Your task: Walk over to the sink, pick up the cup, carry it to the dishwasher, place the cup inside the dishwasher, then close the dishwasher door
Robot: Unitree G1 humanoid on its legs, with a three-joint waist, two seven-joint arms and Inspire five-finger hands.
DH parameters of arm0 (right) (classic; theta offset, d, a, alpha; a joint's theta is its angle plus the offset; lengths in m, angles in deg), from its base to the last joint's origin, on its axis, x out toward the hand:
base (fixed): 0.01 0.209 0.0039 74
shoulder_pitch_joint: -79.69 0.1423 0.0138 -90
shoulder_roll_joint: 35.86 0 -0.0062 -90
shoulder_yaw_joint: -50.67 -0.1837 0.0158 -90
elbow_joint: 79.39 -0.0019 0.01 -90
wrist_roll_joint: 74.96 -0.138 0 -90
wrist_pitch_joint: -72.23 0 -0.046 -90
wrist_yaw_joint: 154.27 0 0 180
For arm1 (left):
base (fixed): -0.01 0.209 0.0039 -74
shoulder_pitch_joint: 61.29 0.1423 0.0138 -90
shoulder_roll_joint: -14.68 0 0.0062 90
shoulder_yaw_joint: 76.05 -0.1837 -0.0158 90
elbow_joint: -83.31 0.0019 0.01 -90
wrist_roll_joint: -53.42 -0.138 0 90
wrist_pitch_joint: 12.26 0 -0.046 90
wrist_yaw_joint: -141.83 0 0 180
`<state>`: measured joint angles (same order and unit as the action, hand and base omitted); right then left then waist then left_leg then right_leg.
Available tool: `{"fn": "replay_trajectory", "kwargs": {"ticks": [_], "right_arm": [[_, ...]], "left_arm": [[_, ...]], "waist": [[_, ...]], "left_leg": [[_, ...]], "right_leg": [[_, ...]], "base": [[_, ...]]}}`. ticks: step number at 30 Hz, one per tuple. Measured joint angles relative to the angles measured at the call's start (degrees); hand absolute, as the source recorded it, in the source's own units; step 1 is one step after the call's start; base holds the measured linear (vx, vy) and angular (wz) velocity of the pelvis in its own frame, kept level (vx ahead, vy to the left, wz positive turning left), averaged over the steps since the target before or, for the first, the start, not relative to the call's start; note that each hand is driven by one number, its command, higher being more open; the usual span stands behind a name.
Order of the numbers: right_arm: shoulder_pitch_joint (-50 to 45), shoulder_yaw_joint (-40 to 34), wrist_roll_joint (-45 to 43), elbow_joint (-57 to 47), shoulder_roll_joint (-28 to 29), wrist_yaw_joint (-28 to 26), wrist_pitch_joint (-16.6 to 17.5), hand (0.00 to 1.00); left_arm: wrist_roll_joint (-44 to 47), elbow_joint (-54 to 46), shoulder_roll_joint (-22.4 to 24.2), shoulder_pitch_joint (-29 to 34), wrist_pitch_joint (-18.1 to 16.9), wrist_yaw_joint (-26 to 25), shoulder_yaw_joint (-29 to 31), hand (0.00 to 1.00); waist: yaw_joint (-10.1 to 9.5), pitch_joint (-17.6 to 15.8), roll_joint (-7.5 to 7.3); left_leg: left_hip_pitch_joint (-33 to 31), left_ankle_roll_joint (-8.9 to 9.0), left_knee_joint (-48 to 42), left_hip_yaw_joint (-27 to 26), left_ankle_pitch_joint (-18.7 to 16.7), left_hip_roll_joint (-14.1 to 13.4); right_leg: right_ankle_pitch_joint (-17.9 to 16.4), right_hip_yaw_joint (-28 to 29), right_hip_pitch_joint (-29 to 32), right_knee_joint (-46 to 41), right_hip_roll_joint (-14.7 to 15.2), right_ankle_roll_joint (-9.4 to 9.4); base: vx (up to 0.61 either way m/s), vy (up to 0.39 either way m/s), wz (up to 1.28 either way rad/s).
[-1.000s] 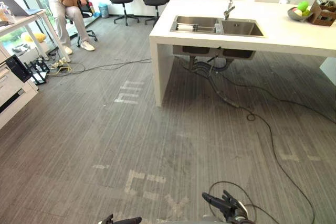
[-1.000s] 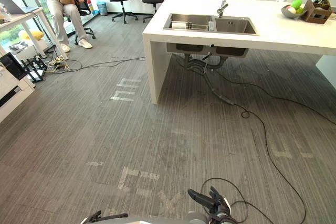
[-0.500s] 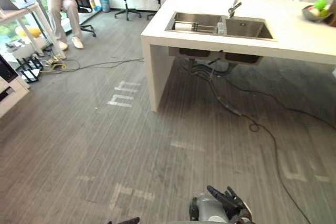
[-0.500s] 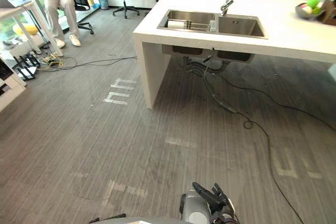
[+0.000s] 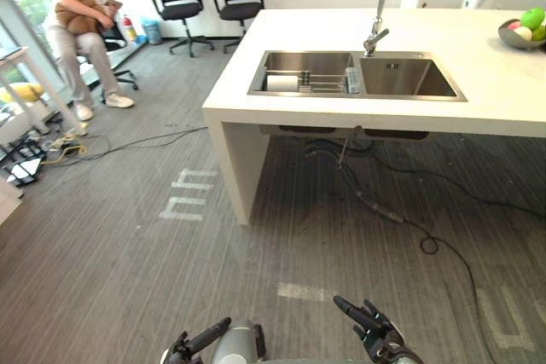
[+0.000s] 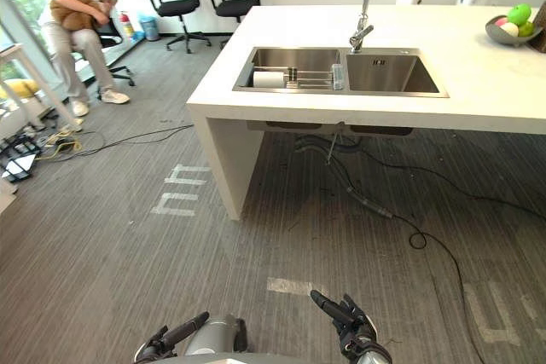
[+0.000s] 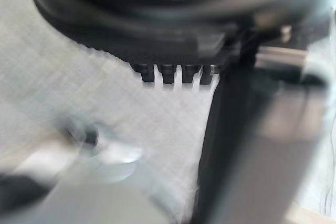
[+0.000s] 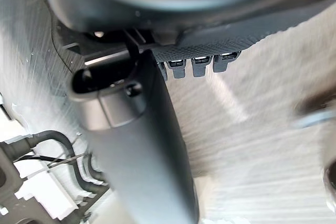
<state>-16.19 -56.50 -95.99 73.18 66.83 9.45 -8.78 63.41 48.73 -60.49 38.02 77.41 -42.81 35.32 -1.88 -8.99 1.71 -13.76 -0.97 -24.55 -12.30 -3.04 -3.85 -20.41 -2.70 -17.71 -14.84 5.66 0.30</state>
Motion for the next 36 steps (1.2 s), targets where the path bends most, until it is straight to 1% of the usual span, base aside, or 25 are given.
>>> {"fn": "replay_trajectory", "kwargs": {"ticks": [2, 4, 6, 7, 8, 9, 10, 11, 12, 14, 15, 16, 18, 19, 21, 22, 23, 24, 26, 28, 30, 32, 34, 35, 36], "right_arm": [[-2.7, 0.2, 0.9, -1.5, 0.6, -2.5, 3.3, 1.00], [-4.3, 1.0, 1.7, -2.4, 0.5, -2.6, 4.4, 1.00], [-5.3, 1.7, 3.3, -2.3, 0.4, -2.6, 4.4, 1.00], [-5.5, 1.3, 4.0, -2.2, 0.5, -3.3, 4.7, 1.00], [-5.6, 0.9, 4.3, -2.2, 0.5, -3.6, 4.7, 1.00], [-5.7, 0.2, 4.4, -2.2, 0.6, -4.0, 4.8, 1.00], [-6.5, 0.1, 4.5, -2.2, 0.6, -4.3, 4.8, 1.00], [-7.0, 0.2, 4.5, -2.3, 0.5, -4.5, 4.9, 1.00], [-7.7, 0.6, 4.4, -2.5, 0.6, -4.6, 5.8, 1.00], [-8.4, 1.5, 4.4, -4.5, 0.6, -4.2, 8.0, 1.00], [-8.4, 2.1, 4.4, -4.8, 0.7, -3.6, 8.3, 1.00], [-8.5, 2.0, 4.2, -4.8, 1.0, -3.6, 8.3, 1.00], [-9.3, 1.9, 4.1, -6.1, 1.6, -3.4, 8.1, 1.00], [-9.5, 1.9, 4.4, -6.4, 1.7, -3.4, 8.0, 1.00], [-10.1, 2.1, 4.4, -7.2, 1.7, -3.4, 6.9, 1.00], [-10.4, 2.5, 4.4, -7.4, 1.7, -3.4, 6.7, 1.00], [-11.2, 3.5, 4.4, -7.8, 1.8, -3.5, 6.4, 1.00], [-10.9, 3.8, 3.9, -8.0, 0.0, -4.6, 5.6, 1.00], [-10.1, 5.0, 5.2, -8.2, -2.1, -5.2, 4.4, 1.00], [-9.5, 5.2, 5.5, -8.7, -2.4, -5.6, 1.9, 1.00], [-9.0, 5.6, 6.3, -9.1, -3.1, -6.2, -1.3, 1.00], [-8.5, 6.6, 8.7, -10.5, -4.2, -7.1, -4.0, 1.00], [-9.4, 8.1, 10.2, -12.7, -4.7, -7.2, -5.5, 1.00], [-9.6, 8.7, 10.6, -13.1, -5.1, -7.0, -5.7, 1.00], [-9.6, 9.2, 11.8, -13.3, -5.3, -6.8, -6.3, 1.00]], "left_arm": [[-1.7, -0.3, -0.2, -0.2, -4.8, -2.8, -0.6, 1.00], [-3.0, -2.2, -0.3, 0.0, -9.3, -6.2, -3.4, 1.00], [-7.5, -5.0, -1.4, -0.4, -13.7, -10.9, -9.4, 1.00], [-13.6, -10.5, -2.3, -1.0, -16.2, -16.2, -15.1, 1.00], [-15.9, -13.7, -2.8, -1.5, -16.8, -18.1, -17.5, 1.00], [-18.5, -18.5, -3.7, -2.7, -17.5, -20.2, -20.8, 1.00], [-22.7, -25.8, -5.6, -5.7, -18.4, -22.6, -25.4, 1.00], [-24.3, -28.5, -6.1, -6.9, -18.4, -23.4, -26.6, 1.00], [-27.0, -34.7, -6.7, -8.6, -18.4, -24.6, -27.5, 1.00], [-30.3, -43.5, -7.0, -10.7, -18.1, -25.9, -27.4, 1.00], [-31.1, -47.9, -7.4, -12.0, -17.7, -25.8, -27.5, 1.00], [-30.7, -49.4, -7.4, -12.7, -17.7, -25.1, -27.4, 1.00], [-29.9, -53.9, -7.5, -13.7, -17.7, -24.1, -27.4, 1.00], [-29.9, -55.0, -7.5, -13.7, -17.8, -23.9, -27.4, 1.00], [-29.8, -58.6, -7.3, -13.7, -18.6, -23.6, -27.4, 1.00], [-29.7, -59.5, -7.4, -13.7, -18.7, -23.5, -27.3, 1.00], [-29.7, -61.3, -7.5, -13.7, -18.8, -23.4, -27.3, 1.00], [-29.9, -62.1, -6.1, -13.3, -19.2, -23.3, -27.2, 1.00], [-30.7, -63.0, -4.7, -14.2, -19.2, -21.5, -28.7, 1.00], [-32.7, -65.2, -4.6, -14.7, -16.7, -19.0, -31.0, 1.00], [-33.0, -66.5, -4.8, -14.5, -12.3, -15.8, -32.5, 1.00], [-32.3, -66.5, -4.8, -14.1, -6.2, -12.7, -33.3, 1.00], [-32.3, -66.6, -4.3, -12.2, -1.4, -10.5, -33.5, 1.00], [-32.3, -66.6, -4.3, -11.5, -0.5, -9.9, -33.5, 1.00], [-32.4, -66.5, -4.8, -10.2, 1.1, -8.9, -33.5, 1.00]], "waist": [[-0.07, 0.3, -1.77], [-0.51, 0.3, -2.20], [-0.37, 0.2, -2.46], [-0.15, 0.3, -2.53], [0.07, 0.3, -2.56], [0.34, 0.4, -2.86], [1.49, 0.9, -3.44], [2.08, 1.2, -3.38], [3.30, 1.5, -3.45], [5.37, 1.5, -3.43], [5.94, 1.4, -3.31], [6.11, 1.3, -3.20], [6.84, 1.1, -2.92], [6.99, 1.1, -2.87], [6.77, 1.1, -2.83], [6.67, 1.1, -2.92], [6.51, 1.5, -3.59], [6.46, 1.3, -1.38], [6.57, 2.0, 0.04], [6.82, 2.2, 0.06], [6.63, 2.9, 0.16], [6.47, 2.9, 0.22], [5.94, 2.7, 0.54], [5.73, 2.7, 0.78], [5.53, 2.2, 0.85]], "left_leg": [[0.7, -0.52, 2.1, -1.0, -1.4, 1.7], [1.2, -1.89, 1.8, -2.4, -2.8, 2.8], [3.6, -2.82, 3.4, -2.9, -3.2, 4.6], [7.3, -3.08, 6.5, -2.7, -3.3, 5.9], [8.7, -3.00, 8.0, -2.4, -3.5, 6.3], [11.0, -3.20, 10.4, -1.9, -3.6, 7.1], [15.1, -3.92, 13.9, -1.1, -3.7, 8.3], [16.5, -4.25, 15.1, -0.9, -3.8, 8.5], [18.8, -4.33, 16.5, -1.0, -4.3, 8.9], [22.2, -4.06, 18.5, -1.9, -4.5, 8.5], [23.6, -4.03, 19.0, -2.6, -4.4, 7.6], [24.2, -4.01, 19.0, -2.8, -4.4, 6.9], [26.9, -2.84, 19.0, -2.8, -5.1, 3.9], [27.6, -2.03, 18.9, -2.7, -5.6, 2.9], [30.1, 2.43, 17.8, -2.5, -8.6, -0.3], [30.8, 3.43, 17.3, -2.5, -9.6, -0.9], [32.0, 5.41, 15.7, -2.5, -12.2, -1.4], [33.7, 7.26, 13.9, -2.7, -14.7, -4.0], [33.2, 7.29, 11.9, -2.6, -13.9, -5.8], [33.6, 7.93, 11.1, -2.3, -12.1, -6.9], [33.2, 7.89, 8.1, -1.9, -10.6, -8.1], [29.5, 7.77, -2.1, 0.5, -7.3, -10.3], [18.2, 6.42, -23.1, 3.8, 0.9, -15.1], [15.7, 6.24, -27.6, 3.9, 0.1, -16.5], [12.0, 5.86, -32.1, 3.5, -3.0, -17.6]], "right_leg": [[3.3, 2.0, 0.7, 1.9, 0.2, -0.24], [5.3, 2.9, 0.9, 1.2, 1.6, 1.32], [7.0, 3.8, 1.1, -2.0, 3.0, 3.27], [9.0, 4.6, 2.3, -7.6, 3.6, 3.76], [10.2, 4.5, 3.5, -11.5, 3.6, 4.12], [12.7, 4.3, 6.5, -18.8, 3.7, 5.25], [22.4, 3.6, 12.5, -31.9, 4.7, 8.13], [24.9, 3.3, 14.9, -37.0, 5.3, 8.12], [24.0, 2.3, 20.7, -47.4, 6.7, 6.56], [20.1, -0.7, 28.4, -54.4, 7.9, 2.73], [16.8, -2.7, 32.1, -53.6, 7.5, 1.34], [15.3, -3.9, 33.3, -52.0, 7.2, 1.31], [11.3, -9.2, 35.1, -40.0, 6.2, 1.24], [11.1, -10.2, 35.1, -35.9, 6.0, 1.34], [11.9, -9.9, 34.1, -17.3, 3.9, 1.51], [13.3, -8.8, 33.6, -12.7, 3.1, 1.54], [19.0, -5.3, 32.3, -5.4, 2.6, 1.25], [21.9, -4.9, 31.6, -7.9, 0.6, 2.03], [18.0, -4.8, 31.9, -10.5, -0.8, 1.01], [14.7, -5.8, 32.1, -13.1, -1.2, 0.02], [12.2, -5.7, 31.5, -13.8, -2.4, -0.37], [11.4, -5.9, 28.5, -11.5, -4.2, -1.25], [11.1, -7.1, 24.0, -7.0, -6.6, -2.67], [11.1, -7.4, 22.8, -5.8, -7.2, -3.10], [11.5, -8.3, 19.8, -3.1, -7.9, -3.94]], "base": [[0.45, 0.192, -0.24], [0.43, 0.175, -0.08], [0.40, 0.154, 0.13], [0.26, 0.093, 0.15], [0.27, 0.117, 0.19], [0.23, 0.109, 0.25], [0.23, 0.106, 0.22], [0.25, 0.086, 0.10], [0.28, 0.063, -0.08], [0.31, 0.051, -0.30], [0.29, 0.001, -0.36], [0.29, -0.065, -0.24], [0.34, -0.148, -0.05], [0.35, -0.213, 0.04], [0.38, -0.267, 0.04], [0.41, -0.313, 0.02], [0.44, -0.338, -0.08], [0.49, -0.378, -0.03], [0.38, -0.312, 0.03], [0.26, -0.257, 0.08], [0.23, -0.259, -0.15], [0.19, -0.234, -0.13], [0.16, -0.195, 0.07], [0.21, -0.180, 0.13], [0.23, -0.143, 0.18]]}}
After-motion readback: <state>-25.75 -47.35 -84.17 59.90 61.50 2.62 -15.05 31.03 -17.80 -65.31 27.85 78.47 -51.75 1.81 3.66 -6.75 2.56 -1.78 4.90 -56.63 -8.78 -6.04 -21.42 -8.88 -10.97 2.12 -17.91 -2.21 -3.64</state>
